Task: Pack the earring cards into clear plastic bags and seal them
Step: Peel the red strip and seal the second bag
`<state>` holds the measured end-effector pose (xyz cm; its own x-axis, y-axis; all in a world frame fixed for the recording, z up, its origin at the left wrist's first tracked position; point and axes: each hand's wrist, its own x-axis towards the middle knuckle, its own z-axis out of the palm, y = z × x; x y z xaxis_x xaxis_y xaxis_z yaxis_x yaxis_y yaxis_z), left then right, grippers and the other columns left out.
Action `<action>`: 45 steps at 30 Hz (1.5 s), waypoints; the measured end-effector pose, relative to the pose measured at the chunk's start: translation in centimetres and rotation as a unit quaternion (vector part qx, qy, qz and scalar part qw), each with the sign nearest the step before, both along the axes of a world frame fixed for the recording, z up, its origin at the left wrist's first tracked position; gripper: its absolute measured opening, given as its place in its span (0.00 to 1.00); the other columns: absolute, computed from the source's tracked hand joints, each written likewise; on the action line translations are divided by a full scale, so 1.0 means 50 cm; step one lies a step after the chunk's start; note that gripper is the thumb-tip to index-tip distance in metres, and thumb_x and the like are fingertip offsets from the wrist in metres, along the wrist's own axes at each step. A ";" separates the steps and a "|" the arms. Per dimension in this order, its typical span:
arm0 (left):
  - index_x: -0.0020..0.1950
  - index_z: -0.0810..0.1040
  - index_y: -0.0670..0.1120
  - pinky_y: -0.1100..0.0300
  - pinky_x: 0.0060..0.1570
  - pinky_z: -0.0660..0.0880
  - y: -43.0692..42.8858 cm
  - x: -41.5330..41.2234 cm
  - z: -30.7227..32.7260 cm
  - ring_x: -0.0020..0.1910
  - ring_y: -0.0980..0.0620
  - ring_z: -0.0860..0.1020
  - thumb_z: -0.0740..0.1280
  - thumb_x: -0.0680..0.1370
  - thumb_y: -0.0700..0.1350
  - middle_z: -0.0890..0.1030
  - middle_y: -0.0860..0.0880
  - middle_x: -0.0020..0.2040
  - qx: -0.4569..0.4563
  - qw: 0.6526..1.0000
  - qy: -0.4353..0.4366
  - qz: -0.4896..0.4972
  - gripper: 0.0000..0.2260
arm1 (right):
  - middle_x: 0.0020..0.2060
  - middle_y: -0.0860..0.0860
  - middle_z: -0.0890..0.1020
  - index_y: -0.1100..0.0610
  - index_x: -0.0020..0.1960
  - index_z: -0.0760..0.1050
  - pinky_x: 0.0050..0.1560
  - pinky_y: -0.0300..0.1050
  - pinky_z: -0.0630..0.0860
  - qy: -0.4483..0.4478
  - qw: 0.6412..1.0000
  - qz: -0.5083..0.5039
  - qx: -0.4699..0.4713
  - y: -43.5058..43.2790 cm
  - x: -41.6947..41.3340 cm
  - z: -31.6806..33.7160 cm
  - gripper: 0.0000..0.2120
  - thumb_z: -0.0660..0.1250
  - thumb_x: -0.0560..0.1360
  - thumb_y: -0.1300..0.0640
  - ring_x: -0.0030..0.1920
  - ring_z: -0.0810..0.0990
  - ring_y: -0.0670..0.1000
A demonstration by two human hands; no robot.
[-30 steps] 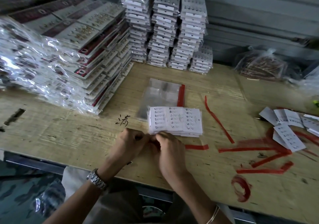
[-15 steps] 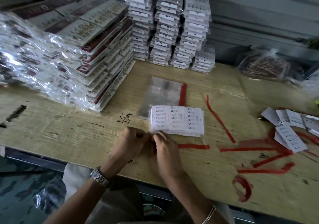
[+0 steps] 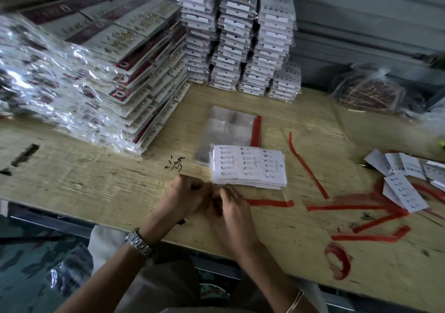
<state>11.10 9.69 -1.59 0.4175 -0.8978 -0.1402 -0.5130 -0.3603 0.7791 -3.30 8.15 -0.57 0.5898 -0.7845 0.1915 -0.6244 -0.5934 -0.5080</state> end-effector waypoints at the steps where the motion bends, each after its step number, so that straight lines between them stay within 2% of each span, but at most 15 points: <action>1: 0.31 0.80 0.42 0.62 0.26 0.64 0.000 0.000 0.001 0.23 0.59 0.65 0.70 0.77 0.50 0.71 0.53 0.23 0.000 1.000 -0.003 -0.004 0.17 | 0.46 0.59 0.83 0.65 0.48 0.80 0.46 0.51 0.81 -0.008 1.000 0.001 0.000 0.000 -0.003 0.001 0.11 0.73 0.68 0.74 0.46 0.83 0.57; 3: 0.32 0.80 0.41 0.59 0.27 0.65 0.001 0.000 0.003 0.24 0.57 0.66 0.70 0.77 0.49 0.71 0.51 0.24 -0.006 1.000 0.000 -0.009 0.17 | 0.47 0.58 0.82 0.65 0.49 0.80 0.47 0.51 0.81 -0.024 1.000 0.000 -0.001 -0.001 -0.008 0.001 0.11 0.72 0.68 0.74 0.47 0.83 0.57; 7: 0.33 0.82 0.40 0.66 0.23 0.61 0.005 -0.001 -0.001 0.22 0.59 0.64 0.71 0.78 0.45 0.70 0.55 0.23 -0.028 0.999 0.022 -0.009 0.14 | 0.44 0.56 0.82 0.64 0.47 0.80 0.43 0.52 0.81 -0.073 0.997 0.009 -0.009 -0.002 -0.021 0.004 0.06 0.71 0.71 0.70 0.43 0.82 0.54; 11: 0.35 0.83 0.42 0.61 0.27 0.64 0.004 0.001 -0.007 0.24 0.59 0.66 0.71 0.78 0.45 0.73 0.53 0.25 -0.023 0.999 0.023 -0.016 0.13 | 0.41 0.51 0.81 0.61 0.46 0.79 0.40 0.39 0.78 -0.131 0.991 0.004 0.016 -0.005 -0.041 0.005 0.05 0.72 0.73 0.68 0.40 0.79 0.45; 14: 0.35 0.83 0.42 0.60 0.28 0.64 0.003 0.003 -0.012 0.25 0.56 0.67 0.71 0.78 0.46 0.74 0.50 0.26 -0.021 0.999 0.042 -0.010 0.13 | 0.38 0.48 0.79 0.61 0.44 0.78 0.38 0.28 0.71 -0.156 0.988 -0.013 0.010 -0.009 -0.053 0.003 0.03 0.72 0.74 0.65 0.36 0.75 0.41; 18: 0.36 0.85 0.48 0.61 0.29 0.67 0.006 0.004 -0.010 0.25 0.56 0.72 0.71 0.78 0.48 0.80 0.52 0.27 -0.024 0.997 0.069 -0.014 0.11 | 0.37 0.47 0.78 0.61 0.45 0.78 0.36 0.30 0.72 -0.176 0.984 -0.034 0.012 -0.013 -0.093 -0.003 0.03 0.72 0.74 0.64 0.35 0.76 0.41; 22: 0.36 0.85 0.49 0.60 0.29 0.66 0.006 0.010 -0.012 0.25 0.58 0.70 0.71 0.78 0.49 0.80 0.49 0.28 -0.017 0.997 0.075 -0.018 0.11 | 0.33 0.45 0.78 0.59 0.46 0.79 0.33 0.28 0.71 -0.188 0.979 -0.073 0.017 -0.026 -0.159 -0.004 0.04 0.73 0.74 0.65 0.32 0.77 0.40; 26: 0.37 0.85 0.51 0.62 0.26 0.67 0.010 0.016 -0.015 0.26 0.58 0.73 0.70 0.78 0.50 0.82 0.47 0.32 -0.016 0.997 0.072 -0.029 0.11 | 0.34 0.46 0.80 0.57 0.45 0.78 0.33 0.33 0.75 -0.193 0.975 -0.109 -0.010 -0.053 -0.231 0.009 0.03 0.71 0.74 0.62 0.34 0.79 0.43; 29: 0.37 0.85 0.54 0.65 0.26 0.68 0.008 0.016 -0.016 0.25 0.60 0.74 0.70 0.79 0.51 0.83 0.52 0.31 -0.015 0.997 0.073 -0.030 0.11 | 0.35 0.45 0.80 0.57 0.46 0.78 0.35 0.30 0.74 -0.189 0.972 -0.139 -0.035 -0.074 -0.284 0.019 0.03 0.71 0.74 0.62 0.37 0.80 0.42; 32: 0.36 0.84 0.55 0.69 0.23 0.64 0.008 0.015 -0.015 0.22 0.63 0.70 0.69 0.79 0.50 0.78 0.57 0.25 -0.015 0.997 0.073 -0.034 0.12 | 0.36 0.44 0.81 0.57 0.47 0.79 0.34 0.25 0.71 -0.194 0.964 -0.178 -0.030 -0.096 -0.331 0.021 0.03 0.71 0.75 0.63 0.37 0.80 0.39; 33: 0.36 0.84 0.56 0.68 0.23 0.65 0.009 0.015 -0.015 0.22 0.62 0.70 0.69 0.79 0.50 0.78 0.56 0.25 -0.017 0.996 0.078 -0.037 0.12 | 0.36 0.43 0.81 0.56 0.47 0.79 0.35 0.24 0.71 -0.193 0.961 -0.196 -0.023 -0.102 -0.344 0.020 0.04 0.71 0.75 0.63 0.37 0.80 0.38; 36: 0.38 0.84 0.56 0.60 0.30 0.68 0.008 0.018 -0.017 0.27 0.53 0.73 0.69 0.79 0.52 0.81 0.41 0.32 -0.013 0.996 0.086 -0.031 0.10 | 0.38 0.42 0.81 0.55 0.47 0.79 0.38 0.22 0.71 -0.208 0.947 -0.244 -0.014 -0.121 -0.381 0.019 0.05 0.71 0.75 0.63 0.39 0.80 0.34; 37: 0.39 0.84 0.56 0.59 0.31 0.68 0.007 0.019 -0.018 0.28 0.52 0.72 0.69 0.79 0.52 0.81 0.39 0.33 -0.013 0.996 0.081 -0.030 0.10 | 0.37 0.41 0.81 0.55 0.47 0.79 0.37 0.22 0.71 -0.212 0.942 -0.261 -0.013 -0.128 -0.393 0.018 0.04 0.71 0.75 0.63 0.38 0.80 0.34; 42: 0.38 0.84 0.60 0.59 0.30 0.65 0.009 0.019 -0.013 0.26 0.53 0.69 0.69 0.79 0.51 0.75 0.48 0.26 -0.014 0.997 0.062 -0.034 0.11 | 0.32 0.48 0.81 0.58 0.47 0.80 0.27 0.30 0.70 -0.186 0.925 -0.331 -0.002 -0.165 -0.463 0.006 0.00 0.70 0.76 0.61 0.27 0.76 0.43; 45: 0.37 0.83 0.59 0.61 0.27 0.64 0.011 0.017 -0.007 0.24 0.57 0.68 0.69 0.79 0.51 0.73 0.54 0.24 -0.012 0.998 0.048 -0.032 0.11 | 0.35 0.53 0.82 0.61 0.47 0.81 0.36 0.22 0.70 -0.174 0.913 -0.365 -0.045 -0.189 -0.498 0.011 0.02 0.71 0.75 0.64 0.31 0.77 0.43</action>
